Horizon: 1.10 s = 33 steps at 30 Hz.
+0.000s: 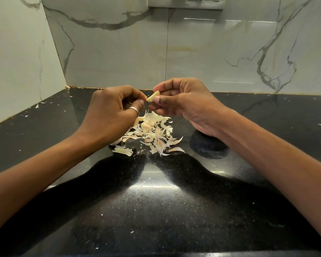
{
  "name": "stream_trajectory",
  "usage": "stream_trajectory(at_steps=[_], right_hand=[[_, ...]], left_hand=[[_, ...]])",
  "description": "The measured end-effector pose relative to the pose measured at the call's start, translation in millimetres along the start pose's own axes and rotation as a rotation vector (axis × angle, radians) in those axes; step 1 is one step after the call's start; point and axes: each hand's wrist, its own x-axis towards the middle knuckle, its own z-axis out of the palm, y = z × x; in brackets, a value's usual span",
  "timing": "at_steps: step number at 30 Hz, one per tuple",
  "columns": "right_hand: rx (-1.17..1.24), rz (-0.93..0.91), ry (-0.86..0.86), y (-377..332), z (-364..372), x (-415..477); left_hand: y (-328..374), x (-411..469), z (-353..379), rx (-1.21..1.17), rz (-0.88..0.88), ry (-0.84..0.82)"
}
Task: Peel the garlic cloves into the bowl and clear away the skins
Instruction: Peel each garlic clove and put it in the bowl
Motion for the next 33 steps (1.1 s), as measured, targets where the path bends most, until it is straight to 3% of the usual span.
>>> stream_trajectory(at_steps=[19,21,26,33], right_hand=[[-0.180,0.004,0.004,-13.2,-12.9,3.5],[-0.276,0.007,0.038,-18.5,-19.5,4.8],[-0.801,0.002,0.183,-36.4,-46.2,6.3],[-1.034,0.049,0.257,-56.4,-78.9,-0.2]], left_hand=[[7.3,-3.6,-0.2,0.080,0.020,-0.029],[6.4,-3.6,-1.1,0.101,0.003,-0.019],[7.0,-2.0,-2.2,0.147,0.059,0.007],[2.5,-2.0,-1.6,0.167,0.140,0.040]])
